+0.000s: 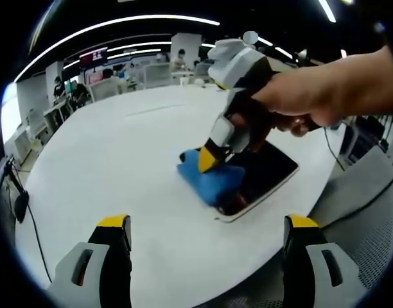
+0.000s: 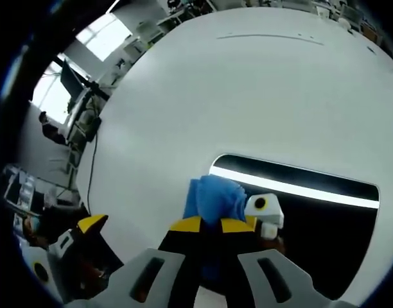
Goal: Wipe the mirror surface with the cleaning cloth until all visible marks leave the cleaned area.
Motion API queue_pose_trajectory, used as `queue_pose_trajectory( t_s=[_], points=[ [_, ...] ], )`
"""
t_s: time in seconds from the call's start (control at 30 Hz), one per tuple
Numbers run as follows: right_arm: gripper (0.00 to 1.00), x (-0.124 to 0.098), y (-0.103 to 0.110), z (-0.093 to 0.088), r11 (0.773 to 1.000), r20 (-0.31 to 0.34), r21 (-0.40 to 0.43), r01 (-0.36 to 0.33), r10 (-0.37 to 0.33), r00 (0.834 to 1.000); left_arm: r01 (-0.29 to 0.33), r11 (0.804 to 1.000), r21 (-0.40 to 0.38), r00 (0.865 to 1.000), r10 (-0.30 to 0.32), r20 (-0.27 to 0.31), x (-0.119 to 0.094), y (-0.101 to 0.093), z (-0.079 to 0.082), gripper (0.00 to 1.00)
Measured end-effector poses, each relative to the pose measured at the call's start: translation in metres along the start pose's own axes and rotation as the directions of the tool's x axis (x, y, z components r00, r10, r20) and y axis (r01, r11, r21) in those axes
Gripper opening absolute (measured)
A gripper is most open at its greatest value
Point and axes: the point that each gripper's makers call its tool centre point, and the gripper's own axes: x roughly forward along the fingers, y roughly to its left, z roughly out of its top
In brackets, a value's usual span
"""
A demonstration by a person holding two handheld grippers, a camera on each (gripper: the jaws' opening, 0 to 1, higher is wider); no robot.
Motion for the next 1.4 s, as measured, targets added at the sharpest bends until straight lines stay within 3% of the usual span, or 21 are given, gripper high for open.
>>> queue_pose_trajectory(
  t_s=[0.77, 0.93, 1.2, 1.4],
  points=[
    [0.03, -0.016, -0.034, -0.009, 1.0, -0.009, 0.004, 0.006, -0.006, 1.0, -0.019, 1.0, 0.0, 1.0, 0.019, 0.017, -0.002, 0.004, 0.003, 1.0],
    [0.03, -0.024, -0.05, -0.013, 1.0, -0.01, 0.009, 0.005, -0.005, 1.0, -0.047, 0.999, -0.004, 0.999, 0.047, 0.02, -0.003, 0.01, 0.003, 1.0],
    [0.03, -0.041, -0.08, -0.022, 1.0, 0.003, 0.023, -0.009, 0.009, 1.0, -0.03, 1.0, -0.007, 0.999, 0.03, 0.024, -0.002, 0.006, 0.002, 1.0],
    [0.03, -0.046, -0.094, -0.024, 0.999, 0.005, 0.007, -0.033, 0.033, 0.999, -0.046, 0.998, 0.033, 0.999, 0.046, 0.01, -0.004, 0.007, -0.001, 1.0]
  ],
)
